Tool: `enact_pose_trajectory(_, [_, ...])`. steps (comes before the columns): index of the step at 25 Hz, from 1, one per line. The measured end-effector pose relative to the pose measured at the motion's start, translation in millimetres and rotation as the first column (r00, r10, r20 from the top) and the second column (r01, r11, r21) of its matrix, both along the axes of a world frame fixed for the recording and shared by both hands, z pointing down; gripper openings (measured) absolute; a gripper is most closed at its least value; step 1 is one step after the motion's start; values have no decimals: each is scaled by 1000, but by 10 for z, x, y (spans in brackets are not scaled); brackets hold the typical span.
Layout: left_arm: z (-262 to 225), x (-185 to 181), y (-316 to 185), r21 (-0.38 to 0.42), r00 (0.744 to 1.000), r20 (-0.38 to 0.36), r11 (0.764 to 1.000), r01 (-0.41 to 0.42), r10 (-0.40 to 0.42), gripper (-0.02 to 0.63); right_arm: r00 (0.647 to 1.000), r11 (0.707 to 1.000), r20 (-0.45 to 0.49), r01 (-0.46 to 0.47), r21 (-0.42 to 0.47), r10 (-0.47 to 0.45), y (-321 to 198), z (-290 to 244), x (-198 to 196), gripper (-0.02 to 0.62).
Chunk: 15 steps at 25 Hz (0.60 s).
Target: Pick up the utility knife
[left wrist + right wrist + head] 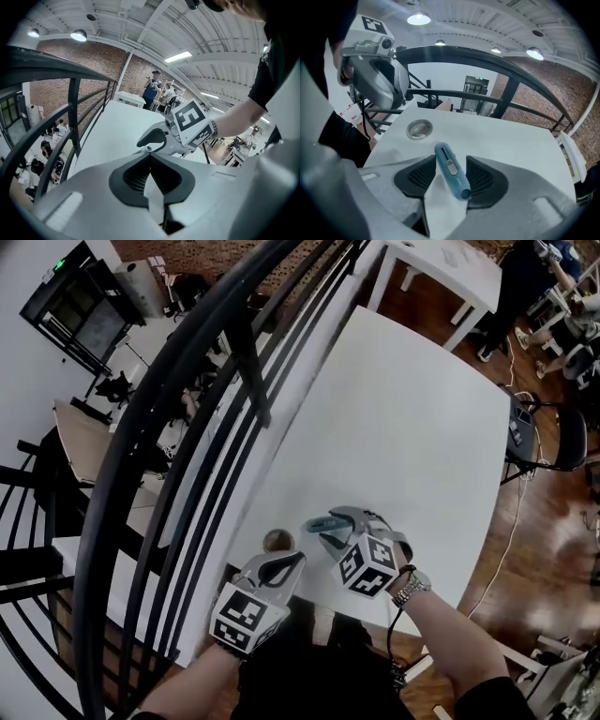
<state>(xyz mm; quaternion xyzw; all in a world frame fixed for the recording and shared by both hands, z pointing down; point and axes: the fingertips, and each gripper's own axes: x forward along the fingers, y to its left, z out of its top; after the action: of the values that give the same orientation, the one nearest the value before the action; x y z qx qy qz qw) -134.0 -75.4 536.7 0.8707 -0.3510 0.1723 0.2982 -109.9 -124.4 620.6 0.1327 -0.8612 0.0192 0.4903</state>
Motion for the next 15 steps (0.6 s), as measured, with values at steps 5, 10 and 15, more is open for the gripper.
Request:
enact_pose_trajectory(5, [49, -33, -110, -7, 1000, 3, 1000, -2, 2, 17, 999, 994, 18, 33, -101, -31, 9, 118, -52, 181])
enact_pose_trajectory(10, [34, -58, -165, -7, 1000, -2, 1000, -7, 7, 17, 999, 991, 37, 12, -130, -8, 38, 140, -71, 158])
enact_pose_trajectory(15, [4, -40, -197, 6, 1000, -9, 1000, -17, 17, 17, 999, 991, 28, -37, -130, 41, 84, 166, -33, 124])
